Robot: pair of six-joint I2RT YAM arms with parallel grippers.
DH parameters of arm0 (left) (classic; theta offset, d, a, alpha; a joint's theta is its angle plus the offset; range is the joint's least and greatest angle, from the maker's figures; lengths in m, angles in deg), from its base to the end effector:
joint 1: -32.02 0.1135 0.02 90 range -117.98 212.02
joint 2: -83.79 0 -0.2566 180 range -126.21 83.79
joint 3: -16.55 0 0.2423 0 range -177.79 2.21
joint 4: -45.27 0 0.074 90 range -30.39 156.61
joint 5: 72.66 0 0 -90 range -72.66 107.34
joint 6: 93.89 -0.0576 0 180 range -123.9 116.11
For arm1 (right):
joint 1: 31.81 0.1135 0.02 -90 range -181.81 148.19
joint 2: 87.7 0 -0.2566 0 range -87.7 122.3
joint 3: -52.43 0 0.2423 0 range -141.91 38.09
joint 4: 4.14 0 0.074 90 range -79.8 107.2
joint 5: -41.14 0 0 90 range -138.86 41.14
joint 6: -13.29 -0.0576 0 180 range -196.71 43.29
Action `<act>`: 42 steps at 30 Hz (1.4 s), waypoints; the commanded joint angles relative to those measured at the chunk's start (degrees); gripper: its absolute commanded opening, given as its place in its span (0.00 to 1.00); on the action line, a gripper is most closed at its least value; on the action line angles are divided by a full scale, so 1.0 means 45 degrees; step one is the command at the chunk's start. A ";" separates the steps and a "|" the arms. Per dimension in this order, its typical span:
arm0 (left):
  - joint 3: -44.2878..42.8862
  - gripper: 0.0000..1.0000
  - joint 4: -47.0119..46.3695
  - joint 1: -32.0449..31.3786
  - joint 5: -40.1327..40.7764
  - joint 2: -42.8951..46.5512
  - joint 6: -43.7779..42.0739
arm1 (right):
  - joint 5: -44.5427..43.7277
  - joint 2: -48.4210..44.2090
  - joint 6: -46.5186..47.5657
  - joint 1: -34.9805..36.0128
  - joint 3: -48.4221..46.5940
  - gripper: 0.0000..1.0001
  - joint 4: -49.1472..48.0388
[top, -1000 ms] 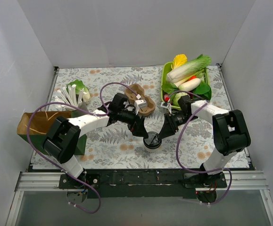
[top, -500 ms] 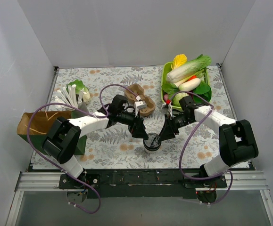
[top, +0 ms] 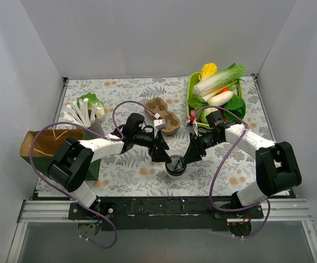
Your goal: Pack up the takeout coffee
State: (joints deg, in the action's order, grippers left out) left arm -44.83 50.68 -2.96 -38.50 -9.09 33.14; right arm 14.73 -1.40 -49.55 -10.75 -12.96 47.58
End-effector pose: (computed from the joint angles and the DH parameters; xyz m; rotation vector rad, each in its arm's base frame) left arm 0.2386 -0.2251 0.1793 0.5859 2.3847 -1.7148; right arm 0.2237 0.1414 0.1880 -1.1908 2.1030 1.4698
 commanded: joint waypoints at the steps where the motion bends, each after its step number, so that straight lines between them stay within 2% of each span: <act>1: 0.0534 0.93 -0.0125 -0.0019 0.2212 -0.0317 -0.0984 | -0.2530 0.0509 0.1153 0.0301 -0.0004 0.47 -0.0417; 8: 0.0221 0.93 0.0655 0.0000 0.1939 -0.0298 -0.1414 | -0.1574 0.0158 0.2166 0.0300 -0.1291 0.53 0.0675; 14: -0.0130 0.92 0.1027 0.0000 0.1900 -0.0395 -0.1473 | -0.1125 0.0118 0.2421 0.0301 -0.2620 0.68 0.1378; 19: -0.0404 0.92 0.1203 0.0000 0.1919 -0.0454 -0.1531 | -0.0694 0.0373 0.1661 0.0301 -0.2310 0.75 0.1536; 25: -0.0502 0.94 0.1301 0.0000 0.1842 -0.0161 -0.1278 | -0.1494 -0.0426 0.1330 0.0320 -0.2191 0.82 0.1575; 29: -0.1106 0.98 0.1029 -0.0019 0.1763 0.0307 -0.0012 | -0.1534 -0.0487 0.1056 0.0301 -0.2192 0.82 0.1380; 34: -0.1985 0.98 0.0461 0.0098 0.1918 0.0717 0.3094 | -0.1378 -0.0272 0.0626 0.0301 -0.2074 0.82 0.1048; 37: -0.1560 0.98 0.0500 0.0098 0.2036 0.0991 0.4168 | -0.1319 -0.0233 0.0275 0.0320 -0.1996 0.82 0.0775; 42: -0.0562 0.98 0.0616 0.0098 0.1863 0.1577 0.4368 | -0.1397 -0.0175 -0.0565 0.0320 -0.1743 0.82 -0.0141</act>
State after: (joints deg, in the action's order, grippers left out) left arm -50.56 53.06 -2.68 -29.97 -6.69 49.29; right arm 7.87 -1.94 -48.50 -9.51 -21.61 51.28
